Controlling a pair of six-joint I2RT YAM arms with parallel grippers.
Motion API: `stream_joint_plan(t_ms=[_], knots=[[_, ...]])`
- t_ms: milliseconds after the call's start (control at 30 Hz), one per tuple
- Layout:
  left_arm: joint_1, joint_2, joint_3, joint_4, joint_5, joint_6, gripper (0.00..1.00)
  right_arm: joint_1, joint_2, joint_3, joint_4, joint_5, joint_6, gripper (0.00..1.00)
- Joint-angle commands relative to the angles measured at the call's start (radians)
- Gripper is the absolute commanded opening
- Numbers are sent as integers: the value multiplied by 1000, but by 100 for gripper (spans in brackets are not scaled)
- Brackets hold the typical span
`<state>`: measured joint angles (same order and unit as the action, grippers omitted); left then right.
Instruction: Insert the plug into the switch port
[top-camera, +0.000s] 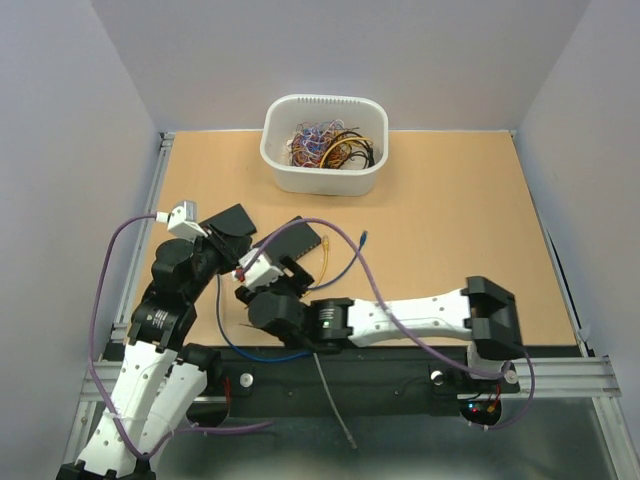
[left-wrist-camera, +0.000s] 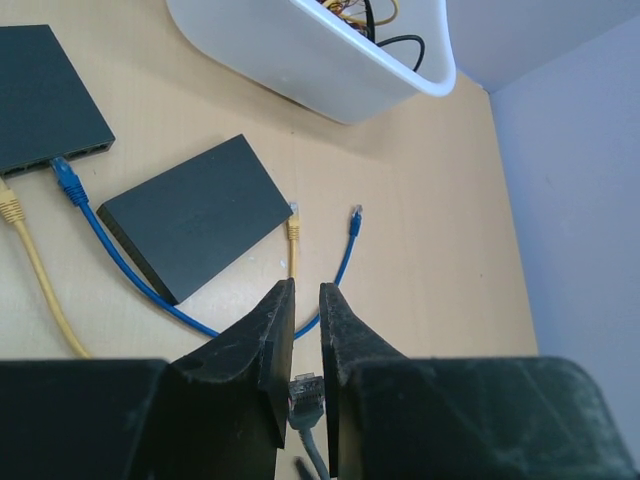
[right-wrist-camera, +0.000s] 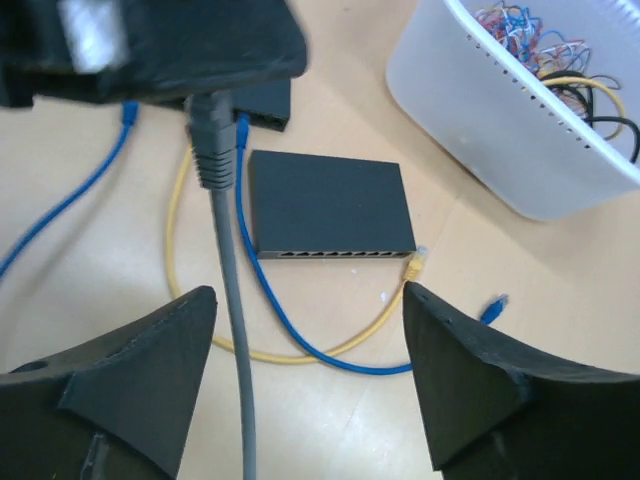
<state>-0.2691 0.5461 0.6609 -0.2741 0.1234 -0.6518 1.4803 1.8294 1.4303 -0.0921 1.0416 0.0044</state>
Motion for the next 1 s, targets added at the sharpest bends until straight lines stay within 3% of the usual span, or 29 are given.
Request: stream_joint_plan(t_ms=[0, 67, 100, 200, 300, 367, 567, 700, 967], knots=[[-5, -24, -14, 73, 28, 38, 0, -23, -224, -57, 55, -153, 152, 87], [-5, -35, -15, 94, 41, 52, 0, -63, -374, -155, 69, -304, 228, 88], [-5, -40, -18, 104, 50, 57, 0, -143, -434, -204, 87, -512, 323, 87], [-4, -73, -38, 162, 99, 60, 0, -321, -667, -432, 309, -853, 452, 81], [-4, -101, -76, 257, 183, 50, 0, -425, -783, -542, 408, -1032, 500, 71], [-4, -126, -98, 318, 229, 26, 0, -448, -792, -559, 429, -1124, 513, 67], [-5, -152, -162, 582, 439, -54, 0, -546, -708, -625, 788, -1533, 719, 56], [-5, -189, -175, 665, 495, -77, 0, -552, -624, -607, 882, -1644, 785, 48], [-5, -201, -208, 762, 545, -115, 0, -554, -516, -576, 1035, -1681, 862, 46]])
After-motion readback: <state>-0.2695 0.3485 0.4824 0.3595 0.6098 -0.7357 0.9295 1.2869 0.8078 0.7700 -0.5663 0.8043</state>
